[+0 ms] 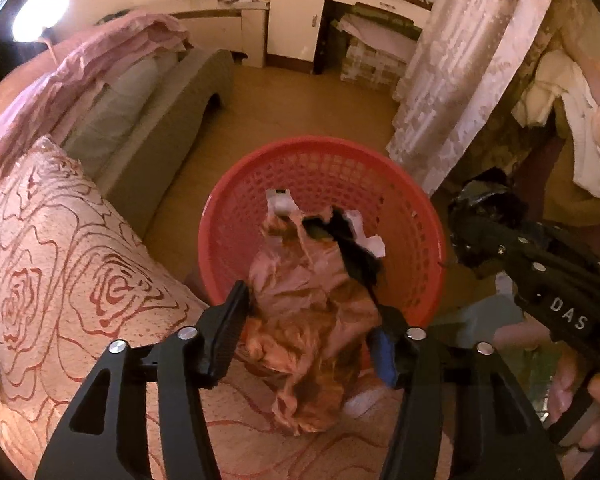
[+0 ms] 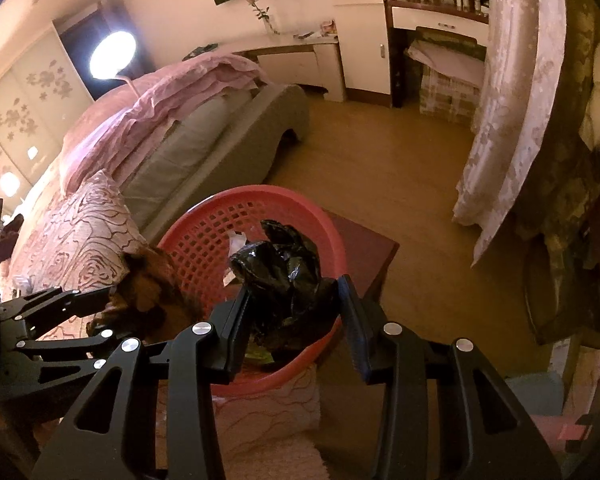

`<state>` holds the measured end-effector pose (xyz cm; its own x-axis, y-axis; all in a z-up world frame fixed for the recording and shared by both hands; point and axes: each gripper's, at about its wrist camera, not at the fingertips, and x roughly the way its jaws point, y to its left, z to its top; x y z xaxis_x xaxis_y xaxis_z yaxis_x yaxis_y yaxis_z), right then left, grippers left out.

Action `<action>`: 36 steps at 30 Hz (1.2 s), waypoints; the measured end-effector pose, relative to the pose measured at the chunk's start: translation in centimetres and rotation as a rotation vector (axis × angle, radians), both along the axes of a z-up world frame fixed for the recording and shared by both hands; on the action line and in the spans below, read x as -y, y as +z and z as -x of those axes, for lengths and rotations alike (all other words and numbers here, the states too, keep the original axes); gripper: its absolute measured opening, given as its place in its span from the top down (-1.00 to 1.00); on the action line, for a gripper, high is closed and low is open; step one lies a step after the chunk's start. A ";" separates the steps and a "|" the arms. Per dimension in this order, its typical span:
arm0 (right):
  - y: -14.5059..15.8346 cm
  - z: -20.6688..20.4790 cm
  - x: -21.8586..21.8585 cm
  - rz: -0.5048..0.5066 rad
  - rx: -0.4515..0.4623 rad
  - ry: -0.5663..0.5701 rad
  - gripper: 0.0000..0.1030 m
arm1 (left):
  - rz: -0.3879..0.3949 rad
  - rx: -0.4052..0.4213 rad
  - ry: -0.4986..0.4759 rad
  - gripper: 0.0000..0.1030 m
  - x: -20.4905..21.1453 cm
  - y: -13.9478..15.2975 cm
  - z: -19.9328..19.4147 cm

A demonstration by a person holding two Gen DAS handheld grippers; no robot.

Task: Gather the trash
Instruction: 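Open both grippers to drop brown paper and black bag into the wastebasket, then withdraw both grippers from the wastebasket back toward the bed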

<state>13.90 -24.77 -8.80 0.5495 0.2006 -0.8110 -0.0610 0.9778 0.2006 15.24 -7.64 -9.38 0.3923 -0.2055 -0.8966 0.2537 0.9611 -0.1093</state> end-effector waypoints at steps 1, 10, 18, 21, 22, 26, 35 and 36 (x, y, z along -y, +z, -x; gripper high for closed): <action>-0.1 -0.1 -0.1 0.001 -0.004 0.002 0.22 | 0.003 -0.001 0.003 -0.14 0.0 0.0 -0.1; -1.2 -0.3 -0.9 0.005 -0.032 0.026 0.22 | 0.024 0.025 0.081 -0.27 -2.8 1.6 0.4; -2.2 -1.2 -2.6 0.005 -0.053 0.062 -0.18 | 0.010 0.051 0.139 -0.28 -4.8 2.5 1.3; -2.2 -1.3 -3.1 -0.005 -0.051 0.069 -0.28 | 0.008 0.055 0.150 -0.28 -5.3 2.6 1.4; -2.2 -1.2 -3.2 -0.002 -0.050 0.073 -0.28 | 0.009 0.056 0.156 -0.28 -5.5 2.7 1.5; -2.0 -1.0 -2.9 -0.003 -0.047 0.062 -0.32 | 0.013 0.057 0.170 -0.28 -5.9 2.7 1.6; -1.1 0.6 -1.2 0.016 -0.017 0.008 -0.36 | 0.003 0.057 0.185 -0.29 -6.3 2.4 2.3; -1.1 0.7 -1.2 0.018 -0.016 0.007 -0.36 | 0.002 0.058 0.186 -0.30 -6.3 2.4 2.4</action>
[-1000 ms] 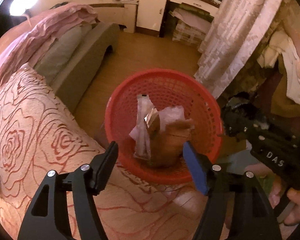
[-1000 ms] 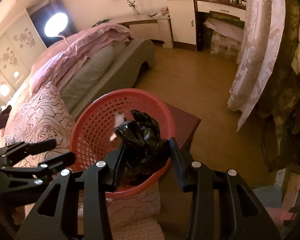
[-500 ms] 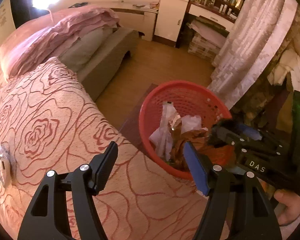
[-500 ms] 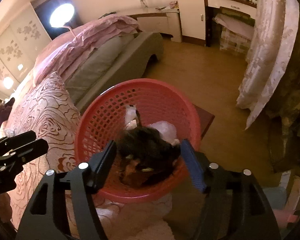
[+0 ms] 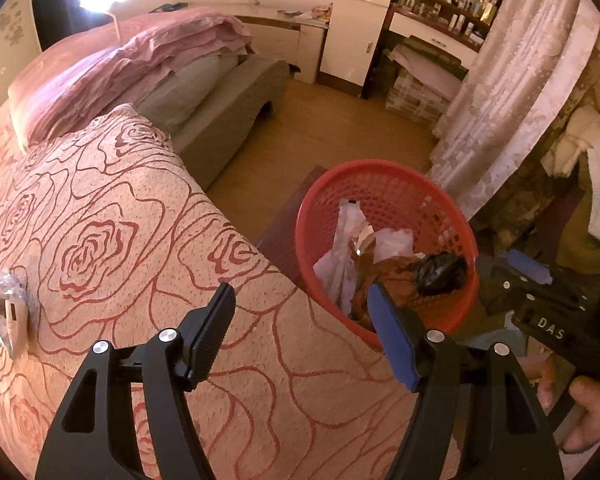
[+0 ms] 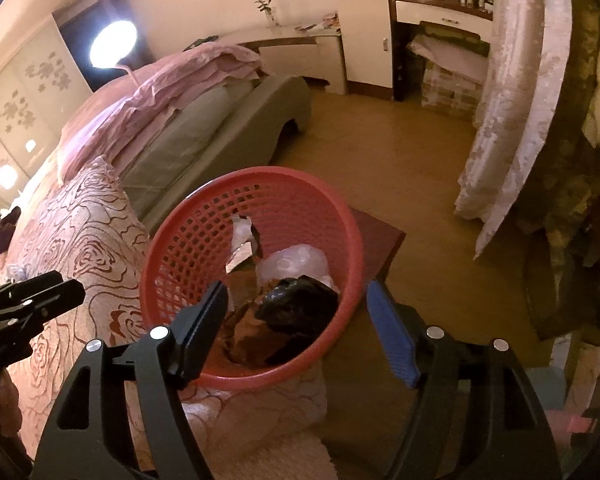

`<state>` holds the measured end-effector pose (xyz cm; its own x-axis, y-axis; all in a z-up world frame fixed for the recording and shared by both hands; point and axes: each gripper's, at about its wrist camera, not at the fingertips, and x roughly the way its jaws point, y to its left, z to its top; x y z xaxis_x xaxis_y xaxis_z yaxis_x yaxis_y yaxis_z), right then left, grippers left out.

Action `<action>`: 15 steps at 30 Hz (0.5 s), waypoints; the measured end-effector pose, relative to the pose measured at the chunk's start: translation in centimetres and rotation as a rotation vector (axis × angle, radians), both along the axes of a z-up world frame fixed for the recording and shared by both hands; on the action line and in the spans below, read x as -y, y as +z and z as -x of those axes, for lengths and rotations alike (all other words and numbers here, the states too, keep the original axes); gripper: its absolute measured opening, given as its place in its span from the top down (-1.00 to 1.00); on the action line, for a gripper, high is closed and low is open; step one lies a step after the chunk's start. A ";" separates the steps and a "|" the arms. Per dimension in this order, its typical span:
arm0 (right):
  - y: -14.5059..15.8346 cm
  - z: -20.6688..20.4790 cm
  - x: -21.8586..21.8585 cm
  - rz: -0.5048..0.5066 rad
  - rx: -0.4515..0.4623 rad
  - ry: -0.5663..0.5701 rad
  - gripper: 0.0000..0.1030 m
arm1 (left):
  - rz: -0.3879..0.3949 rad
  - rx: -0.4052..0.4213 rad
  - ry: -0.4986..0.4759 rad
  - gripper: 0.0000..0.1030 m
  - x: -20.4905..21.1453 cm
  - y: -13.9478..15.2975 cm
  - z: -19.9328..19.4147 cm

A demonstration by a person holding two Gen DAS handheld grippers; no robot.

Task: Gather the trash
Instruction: 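Withdraw both grippers from the wastebasket back toward the bed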

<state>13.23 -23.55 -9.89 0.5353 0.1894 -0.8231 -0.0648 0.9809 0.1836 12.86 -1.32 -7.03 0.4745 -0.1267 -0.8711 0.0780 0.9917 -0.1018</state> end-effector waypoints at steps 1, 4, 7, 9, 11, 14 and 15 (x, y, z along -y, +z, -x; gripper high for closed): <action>0.0 0.2 0.0 0.002 0.002 -0.001 -0.37 | -0.001 0.000 0.001 -0.30 0.0 0.0 0.1; 0.1 0.5 -0.3 0.004 0.004 0.004 -0.38 | -0.004 0.000 0.006 -0.30 -0.2 0.0 0.2; 0.2 0.8 -0.6 0.001 0.007 0.011 -0.38 | -0.002 0.000 0.014 -0.31 -0.5 0.0 0.5; 0.4 1.0 -0.7 -0.001 0.010 0.016 -0.38 | -0.003 0.002 0.017 -0.31 -0.6 0.1 0.6; 0.6 1.2 -1.2 -0.002 0.016 0.028 -0.39 | -0.007 0.006 0.023 -0.31 -0.8 0.2 0.8; 0.9 1.4 -1.7 -0.003 0.021 0.045 -0.41 | -0.007 0.010 0.035 -0.31 -1.2 0.3 1.3; 0.9 1.5 -1.9 -0.003 0.022 0.049 -0.43 | -0.004 0.009 0.041 -0.31 -1.4 0.3 1.6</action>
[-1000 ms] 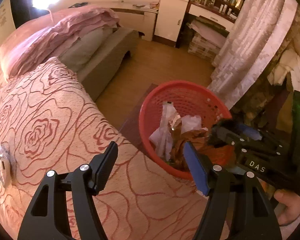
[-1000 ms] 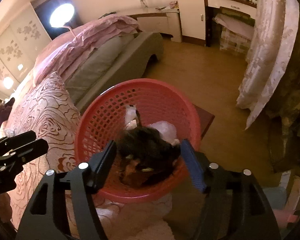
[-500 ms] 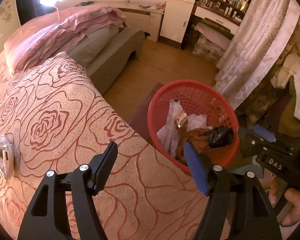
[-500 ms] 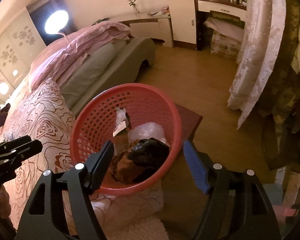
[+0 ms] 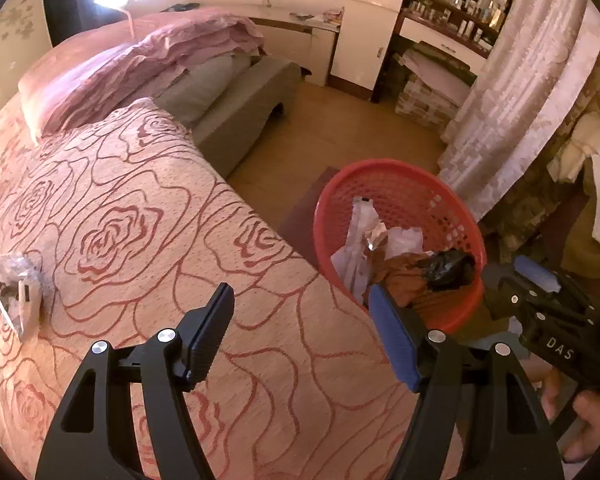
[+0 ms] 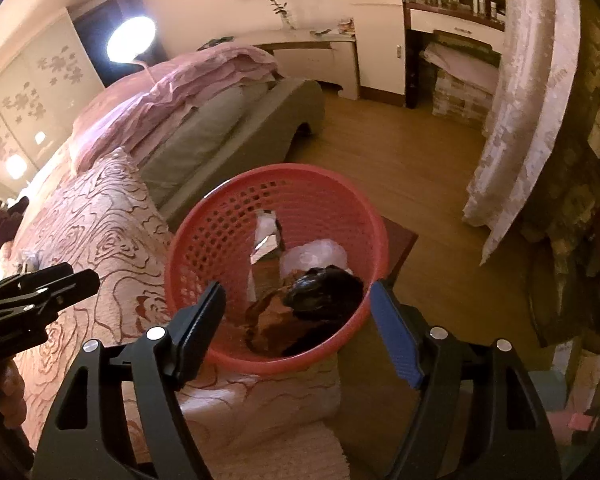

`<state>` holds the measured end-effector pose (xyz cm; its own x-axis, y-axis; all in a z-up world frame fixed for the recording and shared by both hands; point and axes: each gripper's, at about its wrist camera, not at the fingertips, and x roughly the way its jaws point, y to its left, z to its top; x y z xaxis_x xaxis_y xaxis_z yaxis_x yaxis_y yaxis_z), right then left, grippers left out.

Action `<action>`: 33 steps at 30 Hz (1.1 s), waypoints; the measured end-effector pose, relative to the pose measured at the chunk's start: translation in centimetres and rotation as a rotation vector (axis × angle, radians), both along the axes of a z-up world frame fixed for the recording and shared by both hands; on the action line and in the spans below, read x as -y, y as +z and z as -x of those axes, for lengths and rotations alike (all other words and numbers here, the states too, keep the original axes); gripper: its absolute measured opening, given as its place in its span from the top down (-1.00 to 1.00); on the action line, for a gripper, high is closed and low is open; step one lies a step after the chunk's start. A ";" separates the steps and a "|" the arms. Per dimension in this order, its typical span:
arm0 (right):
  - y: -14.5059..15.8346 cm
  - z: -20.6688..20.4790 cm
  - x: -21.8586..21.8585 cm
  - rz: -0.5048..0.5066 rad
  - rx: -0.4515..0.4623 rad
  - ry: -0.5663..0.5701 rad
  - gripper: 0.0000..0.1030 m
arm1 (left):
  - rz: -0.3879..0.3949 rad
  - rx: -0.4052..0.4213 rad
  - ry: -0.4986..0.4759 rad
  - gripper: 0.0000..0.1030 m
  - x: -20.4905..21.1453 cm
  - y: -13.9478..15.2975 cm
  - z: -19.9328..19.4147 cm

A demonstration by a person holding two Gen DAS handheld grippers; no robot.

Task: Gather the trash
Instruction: 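Withdraw both grippers from the wastebasket back toward the bed, then grasp the silver pill blister pack with the left gripper while the right approaches the cat-printed packet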

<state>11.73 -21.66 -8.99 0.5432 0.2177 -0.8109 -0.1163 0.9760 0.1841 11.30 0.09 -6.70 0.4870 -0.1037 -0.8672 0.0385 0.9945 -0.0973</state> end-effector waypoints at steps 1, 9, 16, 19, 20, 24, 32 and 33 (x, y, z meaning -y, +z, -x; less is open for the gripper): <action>0.0 0.1 -0.1 0.001 0.000 0.003 -0.43 | 0.003 -0.002 0.006 -0.31 -0.2 0.0 0.2; -0.2 0.5 -1.7 0.002 -0.010 0.043 -0.44 | -0.009 -0.007 0.053 -0.31 -1.9 -0.4 1.8; -0.5 0.8 -3.7 0.001 -0.023 0.093 -0.44 | -0.017 -0.015 0.102 -0.31 -3.7 -0.6 3.1; -0.6 1.1 -4.5 0.001 -0.026 0.115 -0.44 | -0.015 -0.016 0.125 -0.31 -4.6 -0.6 3.6; -0.6 1.1 -4.7 -0.001 -0.026 0.120 -0.44 | -0.014 -0.017 0.132 -0.31 -4.9 -0.6 3.7; -0.5 1.3 -5.7 -0.004 -0.023 0.150 -0.44 | -0.004 -0.016 0.158 -0.31 -6.2 -0.5 4.6; -0.5 2.1 -9.2 -0.012 -0.019 0.260 -0.44 | 0.007 0.002 0.245 -0.31 -9.8 0.6 7.9; -0.4 2.2 -9.8 -0.015 -0.017 0.277 -0.44 | 0.009 0.002 0.267 -0.31 -10.6 0.8 8.6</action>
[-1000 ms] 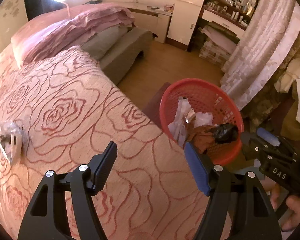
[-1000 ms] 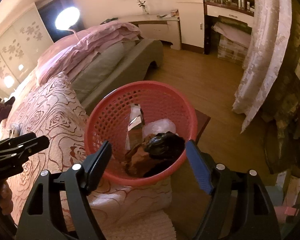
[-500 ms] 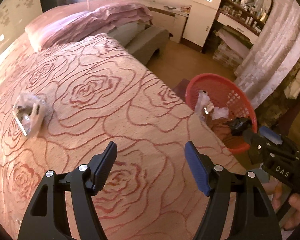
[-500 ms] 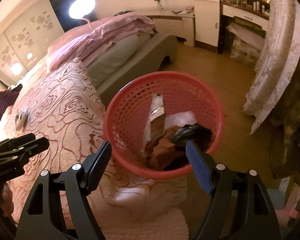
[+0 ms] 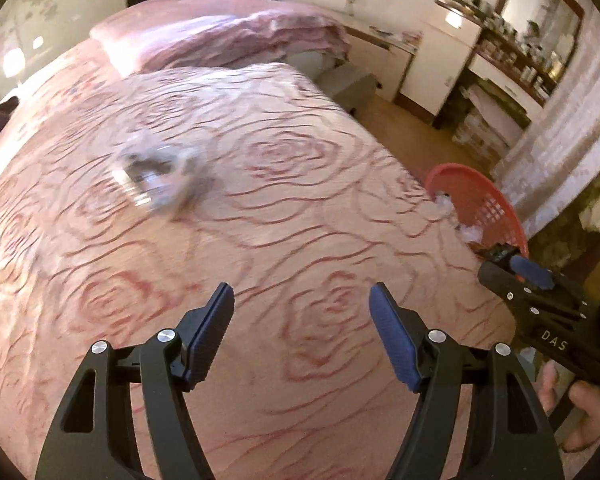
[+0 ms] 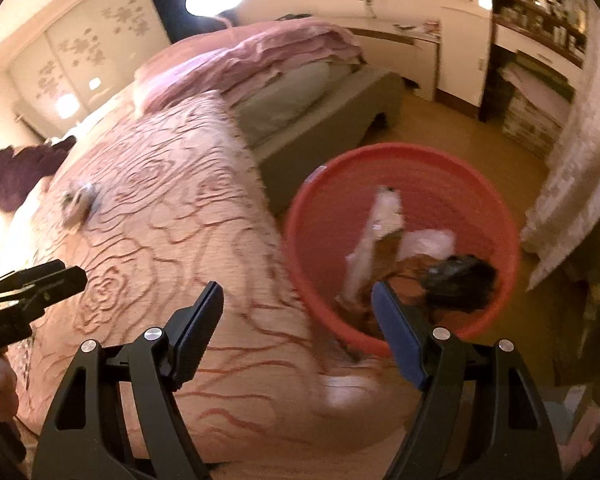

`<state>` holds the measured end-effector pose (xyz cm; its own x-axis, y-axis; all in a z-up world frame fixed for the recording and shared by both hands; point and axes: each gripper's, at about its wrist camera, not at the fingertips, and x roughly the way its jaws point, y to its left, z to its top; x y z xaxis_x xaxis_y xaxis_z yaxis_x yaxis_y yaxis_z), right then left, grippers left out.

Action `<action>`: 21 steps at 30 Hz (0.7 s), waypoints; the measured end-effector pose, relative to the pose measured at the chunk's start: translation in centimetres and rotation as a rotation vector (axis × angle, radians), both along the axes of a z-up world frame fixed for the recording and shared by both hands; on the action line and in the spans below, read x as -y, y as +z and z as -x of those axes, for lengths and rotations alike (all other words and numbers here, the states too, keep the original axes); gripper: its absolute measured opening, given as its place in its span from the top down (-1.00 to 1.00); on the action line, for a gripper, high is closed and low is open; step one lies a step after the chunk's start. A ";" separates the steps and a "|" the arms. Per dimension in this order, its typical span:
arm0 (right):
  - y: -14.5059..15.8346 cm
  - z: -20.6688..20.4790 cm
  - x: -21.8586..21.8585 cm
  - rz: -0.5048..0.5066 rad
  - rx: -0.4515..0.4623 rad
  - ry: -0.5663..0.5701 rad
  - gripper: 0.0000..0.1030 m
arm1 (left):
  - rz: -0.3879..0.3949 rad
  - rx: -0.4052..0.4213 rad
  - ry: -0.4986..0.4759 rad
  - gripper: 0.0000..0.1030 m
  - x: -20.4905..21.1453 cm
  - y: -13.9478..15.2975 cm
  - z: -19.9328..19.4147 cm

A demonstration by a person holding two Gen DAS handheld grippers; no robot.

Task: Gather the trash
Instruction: 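Grasp the silver pill blister pack with the left gripper while the right approaches the cat-printed packet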

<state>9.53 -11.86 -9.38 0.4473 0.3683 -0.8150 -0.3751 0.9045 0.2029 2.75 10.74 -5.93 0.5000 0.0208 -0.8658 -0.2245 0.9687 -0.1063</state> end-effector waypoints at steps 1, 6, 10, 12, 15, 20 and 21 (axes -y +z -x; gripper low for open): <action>0.1 0.1 -0.5 -0.003 0.002 0.014 -0.44 | 0.005 0.000 0.017 -0.31 -0.7 0.1 0.5; 0.6 0.6 -2.3 -0.015 0.009 0.071 -0.44 | 0.001 0.001 0.106 -0.31 -4.2 0.9 3.3; 0.7 0.8 -3.0 -0.024 0.011 0.095 -0.44 | -0.010 0.005 0.184 -0.31 -6.9 1.5 5.7; 0.6 0.9 -3.3 -0.029 0.009 0.106 -0.44 | -0.005 0.010 0.211 -0.31 -7.9 1.8 6.6; 0.6 1.1 -3.6 -0.033 0.007 0.117 -0.44 | -0.008 0.009 0.261 -0.31 -9.6 2.0 8.4; 0.5 1.1 -3.7 -0.035 0.006 0.124 -0.44 | -0.009 0.000 0.279 -0.31 -11.0 1.8 10.8; 0.6 1.1 -3.8 -0.035 0.006 0.125 -0.44 | -0.006 -0.003 0.273 -0.31 -11.0 1.7 11.2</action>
